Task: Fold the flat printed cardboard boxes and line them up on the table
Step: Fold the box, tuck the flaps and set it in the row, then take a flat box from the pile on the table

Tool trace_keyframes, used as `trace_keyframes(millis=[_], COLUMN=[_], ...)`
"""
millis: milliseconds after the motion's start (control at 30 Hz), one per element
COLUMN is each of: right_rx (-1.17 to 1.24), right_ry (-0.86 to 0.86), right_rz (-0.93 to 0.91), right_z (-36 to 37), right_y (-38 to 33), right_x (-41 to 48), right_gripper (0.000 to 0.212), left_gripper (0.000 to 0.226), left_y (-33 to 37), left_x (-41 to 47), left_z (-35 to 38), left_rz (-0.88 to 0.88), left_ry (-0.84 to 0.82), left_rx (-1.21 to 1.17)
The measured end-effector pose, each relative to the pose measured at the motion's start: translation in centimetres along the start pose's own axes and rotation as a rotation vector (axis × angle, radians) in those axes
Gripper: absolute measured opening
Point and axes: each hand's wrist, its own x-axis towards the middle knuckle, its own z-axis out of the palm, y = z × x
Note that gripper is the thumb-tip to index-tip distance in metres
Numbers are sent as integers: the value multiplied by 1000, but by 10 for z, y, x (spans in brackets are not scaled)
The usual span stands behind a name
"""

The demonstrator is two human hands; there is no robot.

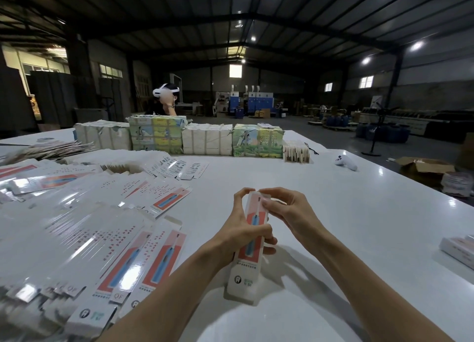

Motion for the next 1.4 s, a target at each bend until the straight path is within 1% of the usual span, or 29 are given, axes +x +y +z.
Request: trace_keyframes(millis=[67, 167, 233, 300, 333, 400, 467, 500, 533, 600, 633, 667, 733, 800, 867, 933, 1033, 1067, 1167, 1267, 1333, 1400], right_rx=[-53, -27, -92, -241, -308, -414, -562, -639, -704, -774, -790, -805, -833, -871, -964, -1091, -1277, -1335, -1534, -1763, -1865, -1915], right_ry=[-8, -17, 30, 93, 114, 112, 73, 49, 22, -20, -29, -31, -13, 37, 66, 84, 174, 204, 265, 314, 326, 322], right_rz=[-12, 8, 25, 5, -25, -112, -183, -200, -210, -209, -204, -203, -201, -222, -231, -154, 27, 83, 218, 280, 294, 334], right_z=[-3, -4, 0, 3, 4, 6, 12, 16, 21, 28, 29, 28, 25, 19, 4, -22, -77, -96, -148, -187, -207, -221], right_y=[2, 7, 8, 7, 5, 4, 4, 6, 7, 6, 3, -1, -9, -13, -13, -13, -11, -9, -3, -3, -6, -12], right_x=[2, 3, 2, 3, 2, 2, -2, -4, -8, -12, -12, -13, -16, -24, -33, -43, -65, -75, -106, -128, -139, -146], right_gripper=[19, 23, 35, 45, 43, 33, 23, 22, 30, 51, 57, 58, 50, 35, 27, 25, 27, 30, 39, 49, 49, 47], left_gripper=[93, 96, 102, 100, 94, 71, 53, 51, 55, 64, 66, 68, 71, 72, 66, 53, 26, 24, 28, 30, 30, 31], left_y=[-1, -2, -2, -1, 1, 4, 9, 12, 13, 12, 13, 16, 20, 19, 14, 5, -8, -10, -14, -20, -20, -20], left_x=[1, 4, 7, 10, 10, 11, 9, 7, 5, 3, 1, -2, -6, -8, -8, -10, -12, -12, -9, -6, -5, -5], left_z=[1, 5, 8, 11, 13, 14, 15, 16, 17, 18, 19, 19, 18, 17, 18, 19, 18, 19, 20, 19, 18, 17], left_rz=[-14, -35, -37, -26, -22, -2, 22, 16, 2, 1, 9, 12, 8, -14, -45, -42, 65, 91, 138, 180, 189, 191], left_ry=[6, 35, 75, 136, 180, 250, 246, 236, 230, 256, 272, 270, 212, 169, 166, 150, 148, 146, 106, 50, 41, 37], left_rx=[1, -44, -96, -158, -213, -368, -589, -671, -719, -739, -738, -735, -673, -545, -271, -7, 171, 218, 379, 515, 538, 551])
